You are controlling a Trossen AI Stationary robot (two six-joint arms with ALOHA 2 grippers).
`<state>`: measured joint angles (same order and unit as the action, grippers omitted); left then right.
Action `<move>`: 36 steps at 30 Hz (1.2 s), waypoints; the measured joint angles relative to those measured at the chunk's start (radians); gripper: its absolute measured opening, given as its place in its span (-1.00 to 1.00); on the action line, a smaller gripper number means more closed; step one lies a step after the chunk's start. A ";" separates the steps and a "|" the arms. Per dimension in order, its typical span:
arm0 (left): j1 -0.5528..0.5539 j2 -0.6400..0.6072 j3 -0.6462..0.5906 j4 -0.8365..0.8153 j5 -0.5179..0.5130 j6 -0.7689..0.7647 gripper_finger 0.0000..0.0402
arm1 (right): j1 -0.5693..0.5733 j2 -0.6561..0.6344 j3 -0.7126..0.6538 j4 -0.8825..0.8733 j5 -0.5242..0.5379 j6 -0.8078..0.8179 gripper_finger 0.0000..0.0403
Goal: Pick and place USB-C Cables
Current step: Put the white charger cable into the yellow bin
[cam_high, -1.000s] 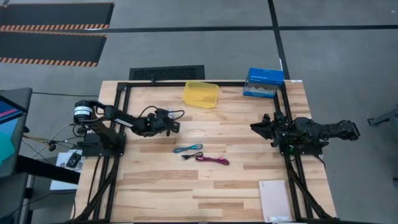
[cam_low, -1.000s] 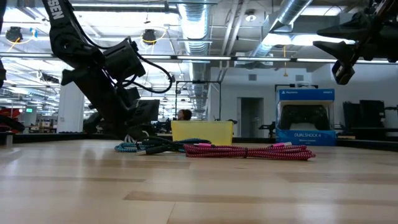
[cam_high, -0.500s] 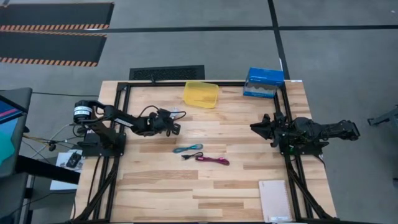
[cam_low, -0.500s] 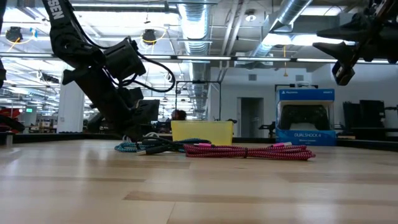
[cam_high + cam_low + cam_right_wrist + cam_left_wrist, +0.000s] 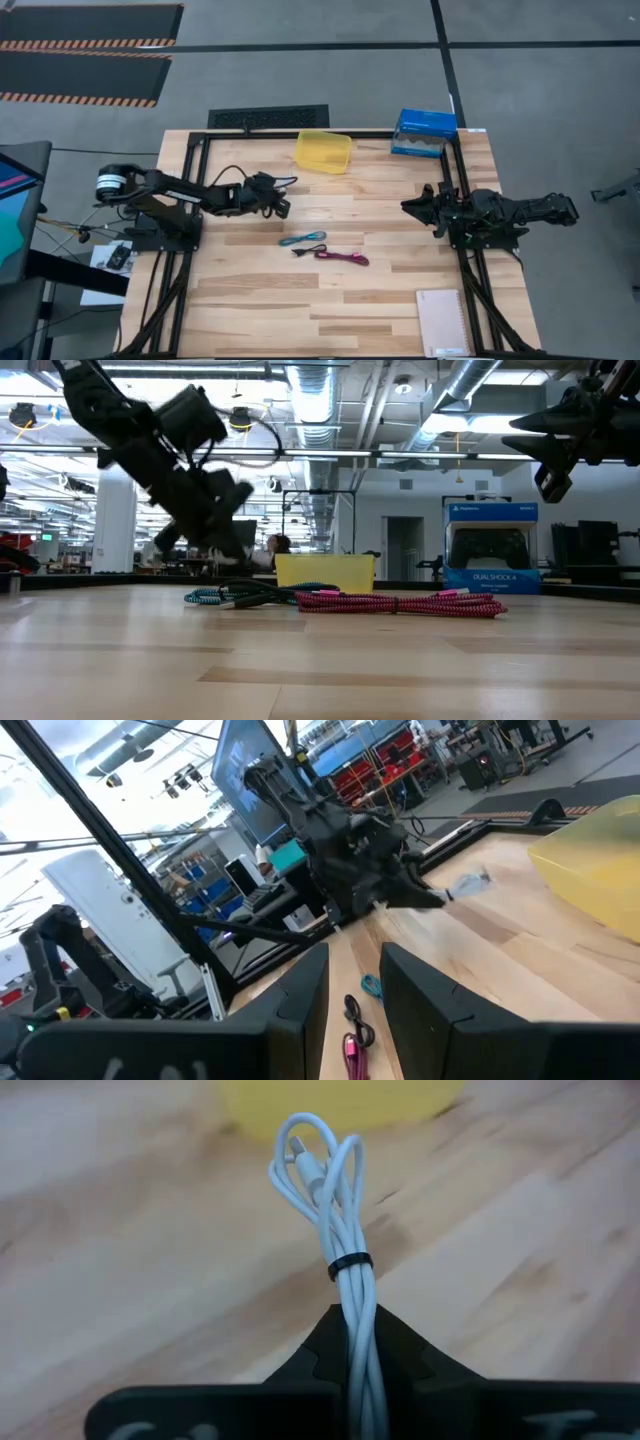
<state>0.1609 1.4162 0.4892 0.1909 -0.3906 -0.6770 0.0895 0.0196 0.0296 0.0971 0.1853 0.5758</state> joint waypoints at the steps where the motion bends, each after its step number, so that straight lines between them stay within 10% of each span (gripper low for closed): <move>1: -0.002 -0.025 0.000 -0.001 0.001 0.015 -1.00 | 0.000 0.000 0.000 0.000 0.000 0.000 -0.41; 15: 0.056 -0.227 0.175 -0.090 0.080 0.559 -1.00 | 0.000 0.000 0.000 -0.048 0.033 -0.009 -0.41; 36: 0.408 0.155 0.850 -0.643 0.498 1.279 -0.97 | 0.000 0.000 0.001 -0.083 0.075 -0.008 -0.41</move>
<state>0.5692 1.5713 1.3396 -0.4524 0.1076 0.6019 0.0895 0.0196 0.0307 0.0136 0.2600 0.5678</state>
